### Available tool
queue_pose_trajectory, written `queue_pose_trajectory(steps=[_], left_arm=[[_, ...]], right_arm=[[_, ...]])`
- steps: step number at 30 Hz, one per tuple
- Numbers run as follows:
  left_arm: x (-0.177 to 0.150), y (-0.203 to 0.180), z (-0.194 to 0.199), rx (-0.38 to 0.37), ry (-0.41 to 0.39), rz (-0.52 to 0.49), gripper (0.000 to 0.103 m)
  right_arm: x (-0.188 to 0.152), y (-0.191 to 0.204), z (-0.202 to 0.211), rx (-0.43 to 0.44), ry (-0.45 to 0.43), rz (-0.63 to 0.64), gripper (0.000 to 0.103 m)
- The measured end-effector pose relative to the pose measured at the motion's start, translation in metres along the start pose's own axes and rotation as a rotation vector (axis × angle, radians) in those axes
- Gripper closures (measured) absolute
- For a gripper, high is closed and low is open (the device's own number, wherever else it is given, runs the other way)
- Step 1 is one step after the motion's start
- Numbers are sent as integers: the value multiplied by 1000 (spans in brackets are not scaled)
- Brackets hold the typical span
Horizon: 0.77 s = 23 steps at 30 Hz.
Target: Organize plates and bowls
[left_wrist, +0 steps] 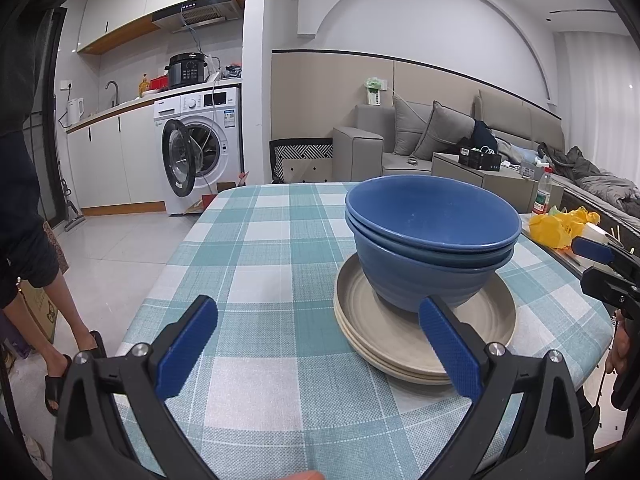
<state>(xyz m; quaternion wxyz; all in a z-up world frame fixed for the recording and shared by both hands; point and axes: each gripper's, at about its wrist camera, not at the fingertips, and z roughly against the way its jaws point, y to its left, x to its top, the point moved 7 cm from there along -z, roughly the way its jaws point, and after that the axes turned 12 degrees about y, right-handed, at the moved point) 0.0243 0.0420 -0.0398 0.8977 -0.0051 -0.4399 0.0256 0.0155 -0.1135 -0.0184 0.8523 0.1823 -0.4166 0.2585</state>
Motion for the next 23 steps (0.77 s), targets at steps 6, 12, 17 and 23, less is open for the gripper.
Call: queue_pose_trajectory(steps=[6,12,17,23], left_arm=[[0,0,0,1,0,1,1],[0,0,1,0,-1,1,1],[0,0,0,0,-2,1,1],[1,0,1,-1,-4,-6,1]], right_arm=[[0,0,0,2,2,-1,1],[0,1,0,3,2,-1,1],[0,1,-1,6,4,2,1],[0,1,-2,8,5,2,1]])
